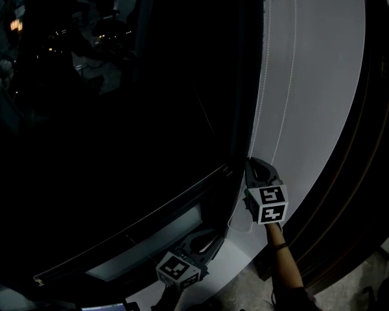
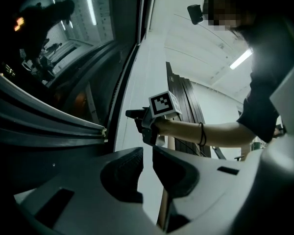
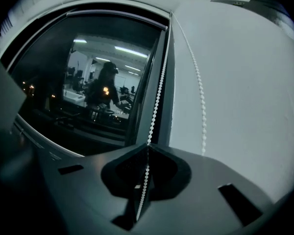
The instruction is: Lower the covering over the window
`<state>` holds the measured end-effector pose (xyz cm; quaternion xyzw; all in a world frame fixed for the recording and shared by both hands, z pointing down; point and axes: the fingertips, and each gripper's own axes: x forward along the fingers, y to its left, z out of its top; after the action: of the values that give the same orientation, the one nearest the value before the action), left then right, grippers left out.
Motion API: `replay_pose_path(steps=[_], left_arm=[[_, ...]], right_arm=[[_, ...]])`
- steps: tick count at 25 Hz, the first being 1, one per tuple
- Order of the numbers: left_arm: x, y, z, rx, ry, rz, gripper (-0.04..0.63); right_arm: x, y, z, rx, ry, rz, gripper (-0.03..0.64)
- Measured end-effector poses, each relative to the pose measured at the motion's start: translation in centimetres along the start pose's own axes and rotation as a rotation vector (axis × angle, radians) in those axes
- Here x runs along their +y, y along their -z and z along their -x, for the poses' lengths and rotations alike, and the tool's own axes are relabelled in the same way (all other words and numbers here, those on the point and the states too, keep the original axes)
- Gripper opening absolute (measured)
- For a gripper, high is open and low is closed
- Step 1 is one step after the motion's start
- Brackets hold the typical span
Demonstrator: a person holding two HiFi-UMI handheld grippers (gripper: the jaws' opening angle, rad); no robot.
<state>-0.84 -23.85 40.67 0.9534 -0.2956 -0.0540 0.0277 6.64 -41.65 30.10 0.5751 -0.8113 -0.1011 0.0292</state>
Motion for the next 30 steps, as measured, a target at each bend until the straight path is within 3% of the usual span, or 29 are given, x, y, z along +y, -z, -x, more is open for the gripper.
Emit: replay_pose_path(steps=[4,12,18,26,30], left_arm=[[0.0,-0.7,-0.5,-0.009,-0.007,0.005,0.049],[0.1,-1.6,-1.3,-0.028,-0.025,0.002,0.051],[0.1,-2.4,-2.6,-0.031,-0.024,-0.010,0.051],[0.0,-1.8,-6.2,0.000,0.029,-0.088,0.097],[-0.2,-2.8,-7.3,-0.021,0.059,-0.073,0.101]], right_arm=[[0.8,0.1,1.4,-0.029,-0.020,-0.055,0.012],[2.3,6.2,4.0,0.077,-0.054,-0.136,0.012],[5.1,12.6,6.7,0.205,-0.095,-0.163,0.012],[10.1,21.9,11.3,0.401,-0.154,-0.236,0.012],[11.1,23.2,12.6,0.419,-0.153,-0.260,0.012]])
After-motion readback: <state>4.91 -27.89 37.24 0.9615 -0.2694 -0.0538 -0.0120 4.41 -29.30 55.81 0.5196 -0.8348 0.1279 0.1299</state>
